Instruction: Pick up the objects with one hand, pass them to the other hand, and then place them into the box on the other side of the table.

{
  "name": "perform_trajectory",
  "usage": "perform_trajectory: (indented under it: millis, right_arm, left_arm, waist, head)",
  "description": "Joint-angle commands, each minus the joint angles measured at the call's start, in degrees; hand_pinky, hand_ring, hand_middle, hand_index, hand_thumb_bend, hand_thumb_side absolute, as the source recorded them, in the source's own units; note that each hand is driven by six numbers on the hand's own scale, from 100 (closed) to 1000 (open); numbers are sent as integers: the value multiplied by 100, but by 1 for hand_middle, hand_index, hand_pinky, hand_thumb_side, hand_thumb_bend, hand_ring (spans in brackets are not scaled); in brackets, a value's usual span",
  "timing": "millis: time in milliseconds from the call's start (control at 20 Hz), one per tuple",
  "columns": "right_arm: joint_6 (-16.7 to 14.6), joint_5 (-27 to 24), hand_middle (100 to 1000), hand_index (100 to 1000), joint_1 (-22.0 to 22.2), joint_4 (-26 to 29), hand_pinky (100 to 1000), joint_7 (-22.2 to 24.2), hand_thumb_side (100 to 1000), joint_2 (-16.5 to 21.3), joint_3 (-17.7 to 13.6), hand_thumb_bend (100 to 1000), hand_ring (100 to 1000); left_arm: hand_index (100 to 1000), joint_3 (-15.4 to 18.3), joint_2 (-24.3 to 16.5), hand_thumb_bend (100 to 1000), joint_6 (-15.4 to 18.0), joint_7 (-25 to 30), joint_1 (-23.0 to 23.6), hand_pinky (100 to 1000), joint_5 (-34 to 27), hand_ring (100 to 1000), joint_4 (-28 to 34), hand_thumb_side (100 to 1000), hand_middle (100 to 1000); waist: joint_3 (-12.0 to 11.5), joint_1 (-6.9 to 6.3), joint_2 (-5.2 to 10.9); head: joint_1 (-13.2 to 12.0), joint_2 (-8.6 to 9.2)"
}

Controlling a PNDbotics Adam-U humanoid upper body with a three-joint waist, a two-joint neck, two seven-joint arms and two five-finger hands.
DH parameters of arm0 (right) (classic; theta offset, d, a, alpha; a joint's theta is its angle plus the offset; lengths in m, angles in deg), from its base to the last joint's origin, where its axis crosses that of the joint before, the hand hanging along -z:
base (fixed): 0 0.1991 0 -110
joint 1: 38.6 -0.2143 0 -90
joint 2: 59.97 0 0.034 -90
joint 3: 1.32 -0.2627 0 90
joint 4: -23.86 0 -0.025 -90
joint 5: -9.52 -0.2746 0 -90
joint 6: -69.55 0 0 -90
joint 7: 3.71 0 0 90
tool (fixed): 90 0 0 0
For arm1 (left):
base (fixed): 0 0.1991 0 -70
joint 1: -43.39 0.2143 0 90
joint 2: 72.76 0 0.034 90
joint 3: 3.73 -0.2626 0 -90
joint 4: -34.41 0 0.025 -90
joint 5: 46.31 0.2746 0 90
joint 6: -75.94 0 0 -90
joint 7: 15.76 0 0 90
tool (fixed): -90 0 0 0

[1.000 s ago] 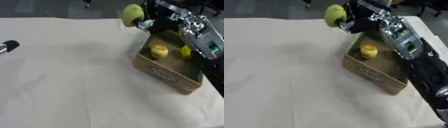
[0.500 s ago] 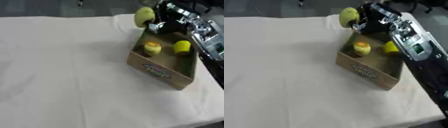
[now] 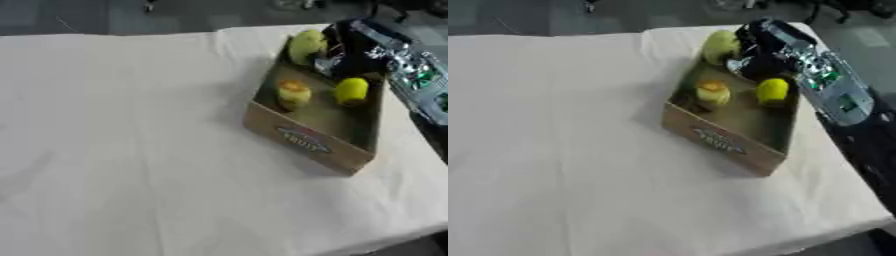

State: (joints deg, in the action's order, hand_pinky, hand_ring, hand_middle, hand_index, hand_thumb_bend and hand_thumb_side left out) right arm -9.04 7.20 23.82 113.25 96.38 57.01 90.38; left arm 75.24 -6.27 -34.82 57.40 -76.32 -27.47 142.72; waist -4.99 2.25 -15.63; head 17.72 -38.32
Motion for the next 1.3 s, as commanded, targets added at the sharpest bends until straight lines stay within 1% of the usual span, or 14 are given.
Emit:
perform_trajectory:
  millis: [50,300,400,500,600,700,850,950,1050,1100,1150,1200,1250,1300]
  right_arm:
    - [-136,223,584,637,-5,-61,744,6,100,328,-128,284,683]
    - [-297,419,617,671,61,-163,753,189,100,379,-131,399,704]
    - [-373,473,689,730,74,-183,770,274,100,386,-140,428,747]
    - [-479,550,781,824,72,-187,824,373,100,388,-148,439,823]
    - [-589,639,831,871,60,-205,868,475,100,383,-159,436,877]
    - [-675,696,856,890,50,-244,889,561,100,370,-173,431,903]
    - [-729,704,850,886,49,-284,886,587,100,362,-208,435,896]
    - [-707,633,843,882,55,-283,880,518,100,352,-244,440,886]
    - [-636,499,837,881,65,-247,876,350,104,332,-306,453,879]
    - [-577,388,834,880,70,-216,876,211,163,310,-353,410,875]
    - [-515,220,831,875,78,-175,879,41,257,279,-408,330,873]
    - [-462,15,830,877,88,-125,885,-144,316,248,-466,264,872]
    - [-426,-205,830,881,100,-68,889,-335,337,218,-526,231,872]
    - [-408,-421,832,889,114,-9,898,-513,350,186,-584,237,874]
  left_arm:
    - [814,128,-157,679,-5,-58,-39,722,-26,665,78,446,622]
    - [814,124,-143,675,-15,-48,-35,723,-26,665,76,448,622]
    - [815,125,-134,674,-25,-33,-29,723,-21,665,70,449,622]
    - [815,134,-124,673,-34,-34,-26,723,-21,665,71,449,622]
    - [815,139,-116,672,-39,-39,-29,723,-25,666,75,449,622]
    - [816,139,-104,672,-42,-38,-31,723,-26,666,76,450,622]
    - [815,142,-90,671,-44,-46,-25,722,-28,665,75,450,621]
    - [815,147,-84,669,-42,-57,-19,722,-32,663,77,449,620]
    - [814,171,-66,667,-41,-88,-10,720,-40,661,81,447,618]
    - [813,193,-50,665,-39,-117,-2,719,-49,660,87,445,617]
    - [813,222,-29,663,-37,-154,7,718,-60,659,94,445,615]
    - [811,257,-4,658,-35,-200,19,717,-76,656,103,445,612]
    - [810,295,29,655,-31,-254,31,716,-98,655,112,445,610]
    - [809,336,72,650,-24,-313,46,715,-125,652,122,445,608]
  waist:
    - [10,-32,82]
    - [20,-39,76]
    - [22,-45,74]
    - [21,-54,72]
    - [18,-62,70]
    - [18,-68,68]
    - [20,-69,66]
    - [22,-69,66]
    - [23,-71,67]
    - [23,-73,68]
    - [21,-75,70]
    - [19,-78,73]
    - [16,-82,77]
    - [12,-87,81]
  head:
    - [33,0]
    - [64,-7]
    - [69,-9]
    - [62,-3]
    - [61,8]
    - [55,17]
    - [41,16]
    - [24,15]
    - [3,17]
    - [-13,18]
    - [-36,17]
    - [-64,17]
    - [-92,18]
    - [-120,18]
